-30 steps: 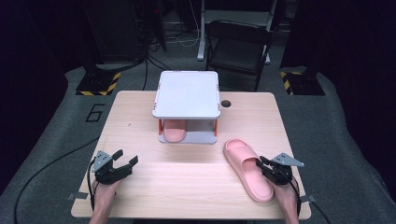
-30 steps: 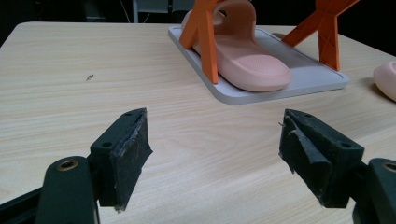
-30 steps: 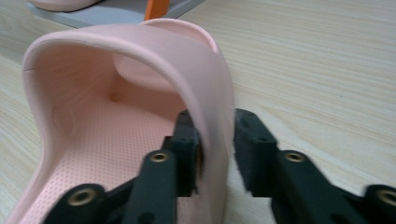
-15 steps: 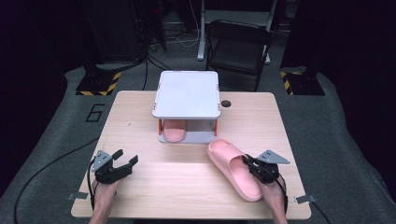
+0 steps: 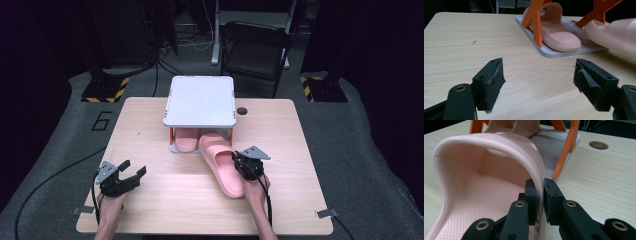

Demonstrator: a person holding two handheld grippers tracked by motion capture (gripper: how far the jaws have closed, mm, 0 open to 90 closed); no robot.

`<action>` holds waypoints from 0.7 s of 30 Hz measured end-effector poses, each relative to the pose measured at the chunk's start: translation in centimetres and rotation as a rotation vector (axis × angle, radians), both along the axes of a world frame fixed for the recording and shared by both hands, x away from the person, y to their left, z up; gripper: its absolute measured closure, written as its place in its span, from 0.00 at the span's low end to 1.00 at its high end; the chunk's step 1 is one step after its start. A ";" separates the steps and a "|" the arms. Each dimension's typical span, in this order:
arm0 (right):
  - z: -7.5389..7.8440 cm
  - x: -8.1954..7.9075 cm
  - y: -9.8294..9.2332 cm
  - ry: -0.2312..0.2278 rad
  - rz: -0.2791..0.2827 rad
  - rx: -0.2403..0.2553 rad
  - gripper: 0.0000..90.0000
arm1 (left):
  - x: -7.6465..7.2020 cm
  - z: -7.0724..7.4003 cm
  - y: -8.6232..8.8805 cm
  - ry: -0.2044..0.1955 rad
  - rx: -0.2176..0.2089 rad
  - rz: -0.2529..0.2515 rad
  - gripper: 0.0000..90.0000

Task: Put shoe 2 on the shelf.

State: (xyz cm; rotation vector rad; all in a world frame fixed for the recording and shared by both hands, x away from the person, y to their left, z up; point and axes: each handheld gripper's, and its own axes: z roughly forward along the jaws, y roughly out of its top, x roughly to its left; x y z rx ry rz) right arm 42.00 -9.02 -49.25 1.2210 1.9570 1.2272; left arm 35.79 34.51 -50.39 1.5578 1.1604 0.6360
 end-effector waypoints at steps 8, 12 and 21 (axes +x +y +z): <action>-0.4 2.3 1.4 -0.008 -0.045 -0.035 0.90 | 0.0 0.0 0.2 0.001 0.003 0.003 0.27; -0.8 3.0 1.8 0.011 -0.086 -0.021 0.88 | 0.0 -0.1 0.2 0.000 -0.001 0.003 0.27; -1.3 4.2 1.9 0.005 -0.074 0.028 0.78 | 0.0 0.0 0.3 0.001 -0.003 0.006 0.27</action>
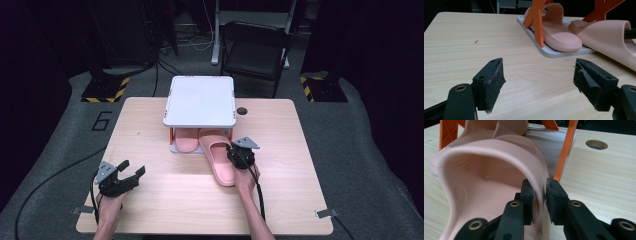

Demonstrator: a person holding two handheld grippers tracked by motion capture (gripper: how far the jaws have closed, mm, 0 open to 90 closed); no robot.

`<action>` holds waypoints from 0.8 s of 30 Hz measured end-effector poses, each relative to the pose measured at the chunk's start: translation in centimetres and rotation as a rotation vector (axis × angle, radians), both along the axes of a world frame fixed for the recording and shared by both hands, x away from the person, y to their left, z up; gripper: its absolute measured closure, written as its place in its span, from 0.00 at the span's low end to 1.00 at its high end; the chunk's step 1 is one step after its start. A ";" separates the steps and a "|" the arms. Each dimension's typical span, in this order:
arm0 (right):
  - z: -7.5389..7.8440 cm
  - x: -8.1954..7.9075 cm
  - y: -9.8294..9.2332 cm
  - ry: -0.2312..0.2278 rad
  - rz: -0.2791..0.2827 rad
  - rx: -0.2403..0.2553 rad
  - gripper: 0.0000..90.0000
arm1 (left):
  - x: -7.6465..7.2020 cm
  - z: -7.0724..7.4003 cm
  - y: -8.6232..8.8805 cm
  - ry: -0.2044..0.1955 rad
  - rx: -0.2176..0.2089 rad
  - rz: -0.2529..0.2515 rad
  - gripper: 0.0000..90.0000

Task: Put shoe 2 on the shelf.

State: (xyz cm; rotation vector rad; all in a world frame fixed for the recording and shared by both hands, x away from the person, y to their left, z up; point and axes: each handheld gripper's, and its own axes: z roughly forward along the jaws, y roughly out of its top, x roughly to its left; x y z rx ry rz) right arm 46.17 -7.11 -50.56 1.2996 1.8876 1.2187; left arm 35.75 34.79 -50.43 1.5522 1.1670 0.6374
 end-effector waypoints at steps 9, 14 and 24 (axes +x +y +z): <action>1.2 -2.7 -3.0 -0.053 0.187 0.030 0.40 | 0.0 0.1 0.0 0.005 0.009 -0.005 0.27; 0.3 -6.2 -4.5 -0.059 0.306 -0.044 0.27 | 0.1 0.0 -0.4 0.000 0.005 -0.004 0.27; -1.9 -9.7 -5.3 -0.025 0.446 -0.157 0.22 | 0.2 -0.1 -0.7 0.005 0.009 -0.013 0.27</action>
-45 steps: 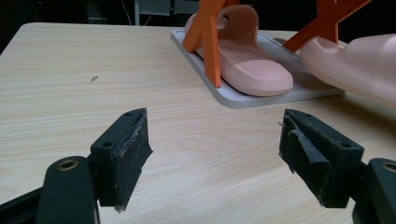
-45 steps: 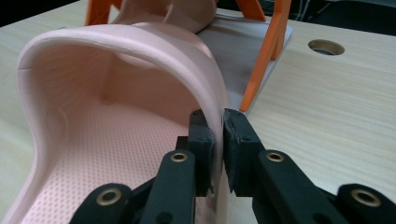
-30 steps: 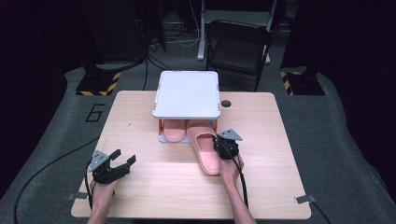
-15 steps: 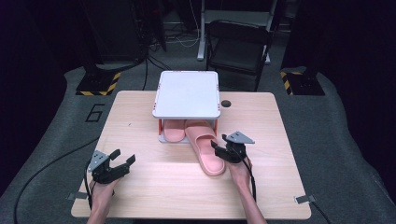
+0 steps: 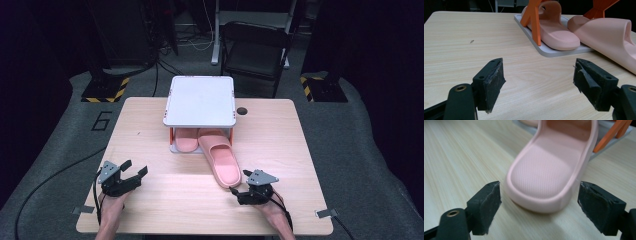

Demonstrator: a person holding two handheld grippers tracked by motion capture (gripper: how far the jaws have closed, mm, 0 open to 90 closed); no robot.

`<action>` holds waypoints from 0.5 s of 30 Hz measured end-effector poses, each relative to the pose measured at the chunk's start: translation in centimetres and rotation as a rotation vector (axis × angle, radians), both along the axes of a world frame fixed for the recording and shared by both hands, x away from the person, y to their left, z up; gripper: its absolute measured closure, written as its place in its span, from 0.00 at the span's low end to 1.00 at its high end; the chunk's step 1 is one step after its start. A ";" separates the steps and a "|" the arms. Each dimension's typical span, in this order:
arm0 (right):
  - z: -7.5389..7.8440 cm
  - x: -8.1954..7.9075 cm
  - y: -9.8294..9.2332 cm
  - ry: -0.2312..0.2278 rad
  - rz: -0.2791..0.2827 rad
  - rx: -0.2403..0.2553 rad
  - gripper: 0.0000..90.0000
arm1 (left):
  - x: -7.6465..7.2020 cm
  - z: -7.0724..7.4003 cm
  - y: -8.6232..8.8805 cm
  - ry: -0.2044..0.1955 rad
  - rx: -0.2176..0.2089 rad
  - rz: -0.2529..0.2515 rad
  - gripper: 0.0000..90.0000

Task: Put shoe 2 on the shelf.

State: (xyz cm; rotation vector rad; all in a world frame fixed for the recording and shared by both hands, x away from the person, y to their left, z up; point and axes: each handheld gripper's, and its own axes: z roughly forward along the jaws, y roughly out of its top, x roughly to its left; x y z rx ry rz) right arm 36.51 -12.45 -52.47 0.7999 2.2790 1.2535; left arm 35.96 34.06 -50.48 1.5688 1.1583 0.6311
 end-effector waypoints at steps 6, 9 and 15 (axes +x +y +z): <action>-0.1 0.5 0.9 -0.039 -0.018 -0.084 0.24 | 0.0 0.1 0.2 -0.005 -0.008 0.006 0.27; 0.0 0.6 1.4 -0.060 -0.012 -0.095 0.24 | 0.0 0.1 0.3 -0.003 -0.007 0.004 0.27; 0.5 1.1 2.6 -0.106 -0.024 -0.065 0.25 | 0.0 0.2 0.2 -0.002 -0.007 0.003 0.27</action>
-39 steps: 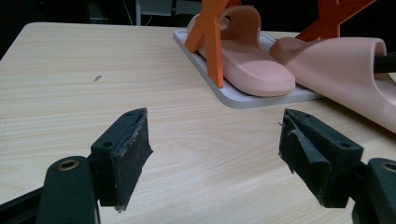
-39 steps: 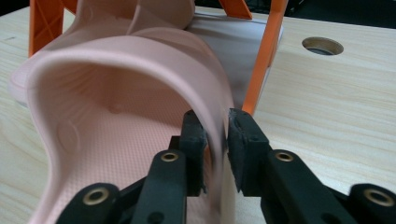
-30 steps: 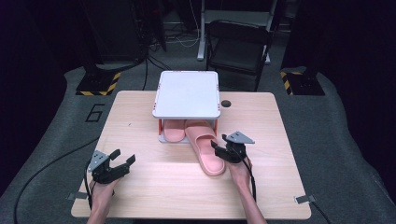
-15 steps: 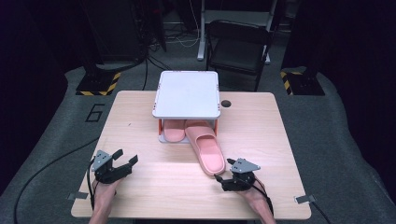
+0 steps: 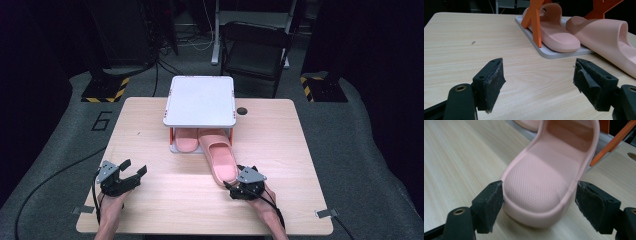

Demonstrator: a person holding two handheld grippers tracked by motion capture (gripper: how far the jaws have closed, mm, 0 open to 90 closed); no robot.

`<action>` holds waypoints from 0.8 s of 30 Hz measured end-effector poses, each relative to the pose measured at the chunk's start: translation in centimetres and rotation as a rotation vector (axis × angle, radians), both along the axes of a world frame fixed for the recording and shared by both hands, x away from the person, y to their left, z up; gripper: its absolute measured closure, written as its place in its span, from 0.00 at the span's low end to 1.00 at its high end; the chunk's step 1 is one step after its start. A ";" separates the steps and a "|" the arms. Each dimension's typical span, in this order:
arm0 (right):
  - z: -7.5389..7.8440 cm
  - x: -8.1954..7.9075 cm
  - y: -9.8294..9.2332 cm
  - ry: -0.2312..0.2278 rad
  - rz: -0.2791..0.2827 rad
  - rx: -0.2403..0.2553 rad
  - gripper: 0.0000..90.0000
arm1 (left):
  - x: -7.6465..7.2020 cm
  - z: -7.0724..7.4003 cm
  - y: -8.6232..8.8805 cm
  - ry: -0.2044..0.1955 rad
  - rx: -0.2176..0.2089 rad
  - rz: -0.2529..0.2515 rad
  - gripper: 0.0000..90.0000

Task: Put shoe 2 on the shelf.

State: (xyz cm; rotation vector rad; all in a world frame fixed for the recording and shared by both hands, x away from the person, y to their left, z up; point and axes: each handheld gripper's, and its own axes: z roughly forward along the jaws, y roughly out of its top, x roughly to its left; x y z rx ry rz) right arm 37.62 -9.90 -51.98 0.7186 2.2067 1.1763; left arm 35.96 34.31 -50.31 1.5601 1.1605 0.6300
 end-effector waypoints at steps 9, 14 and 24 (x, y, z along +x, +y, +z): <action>0.1 -0.7 -0.8 0.025 0.014 0.026 0.25 | 0.1 -0.1 0.1 -0.004 -0.013 0.003 0.27; -0.6 -0.9 -1.3 0.059 0.013 -0.036 0.26 | 0.1 0.1 -0.1 -0.004 -0.008 -0.005 0.27; -0.4 -0.2 0.8 -0.035 0.023 -0.074 0.28 | 0.1 0.0 0.0 -0.004 -0.007 0.004 0.27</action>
